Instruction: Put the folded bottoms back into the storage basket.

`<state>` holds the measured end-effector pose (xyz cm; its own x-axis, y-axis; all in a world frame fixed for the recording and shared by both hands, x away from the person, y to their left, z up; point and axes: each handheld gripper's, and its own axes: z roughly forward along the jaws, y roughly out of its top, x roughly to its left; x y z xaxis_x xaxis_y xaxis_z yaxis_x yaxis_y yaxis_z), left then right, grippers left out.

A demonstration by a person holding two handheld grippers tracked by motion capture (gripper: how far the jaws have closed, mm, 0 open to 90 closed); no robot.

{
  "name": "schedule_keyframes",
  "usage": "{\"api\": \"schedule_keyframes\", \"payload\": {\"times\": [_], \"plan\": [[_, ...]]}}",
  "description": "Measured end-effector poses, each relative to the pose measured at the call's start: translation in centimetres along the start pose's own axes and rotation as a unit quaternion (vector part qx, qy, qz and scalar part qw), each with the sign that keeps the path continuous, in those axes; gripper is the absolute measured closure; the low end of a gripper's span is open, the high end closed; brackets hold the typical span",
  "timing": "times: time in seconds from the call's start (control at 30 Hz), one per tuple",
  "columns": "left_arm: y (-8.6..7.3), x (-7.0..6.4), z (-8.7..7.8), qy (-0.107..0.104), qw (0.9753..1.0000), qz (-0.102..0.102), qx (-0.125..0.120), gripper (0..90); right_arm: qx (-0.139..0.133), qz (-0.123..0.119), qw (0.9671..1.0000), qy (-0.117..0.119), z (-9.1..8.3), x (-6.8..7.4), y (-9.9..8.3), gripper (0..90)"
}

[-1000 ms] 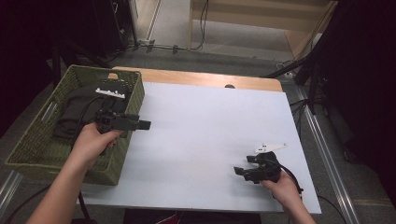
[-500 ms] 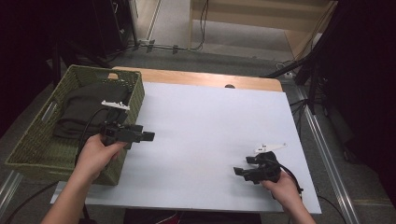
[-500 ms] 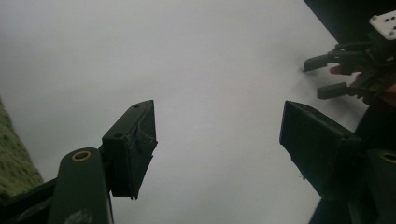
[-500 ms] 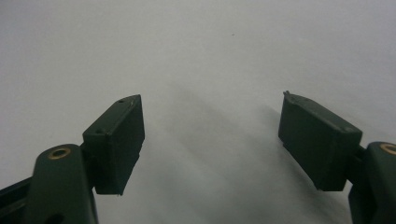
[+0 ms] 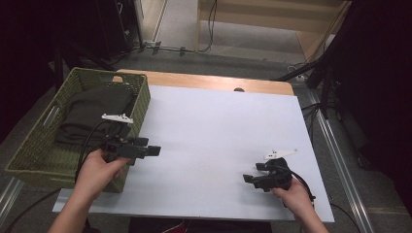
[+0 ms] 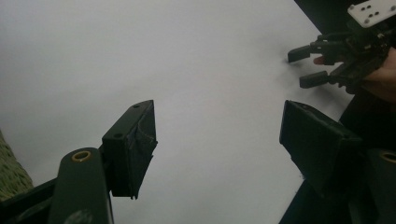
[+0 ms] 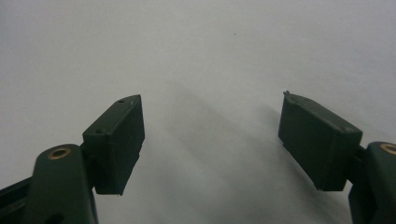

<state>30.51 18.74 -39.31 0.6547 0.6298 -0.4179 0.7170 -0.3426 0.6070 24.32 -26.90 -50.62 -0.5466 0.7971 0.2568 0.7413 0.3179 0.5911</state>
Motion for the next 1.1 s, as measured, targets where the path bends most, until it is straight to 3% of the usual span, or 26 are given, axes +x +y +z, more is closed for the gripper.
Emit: {"api": "schedule_keyframes", "payload": {"times": [0.37,0.57,0.73,1.1], "plan": [[-1.8,-0.5,-0.8,-0.002,0.9999,-0.012,-0.007,28.0,0.001,-0.002,1.0,0.0,-0.1,0.0,0.0,21.2],[-2.6,-1.1,-0.5,0.011,0.9996,0.021,-0.017,27.6,0.0,-0.002,1.0,0.004,0.0,0.1,0.0,21.2],[-2.7,-0.8,-0.6,-0.004,0.9996,0.017,-0.021,27.7,0.0,-0.004,1.0,0.004,0.0,0.1,0.0,21.2],[-2.9,-0.9,-0.5,0.0,0.9994,0.026,-0.024,27.7,0.0,-0.008,0.9999,0.008,0.0,0.1,0.0,21.2]]}}
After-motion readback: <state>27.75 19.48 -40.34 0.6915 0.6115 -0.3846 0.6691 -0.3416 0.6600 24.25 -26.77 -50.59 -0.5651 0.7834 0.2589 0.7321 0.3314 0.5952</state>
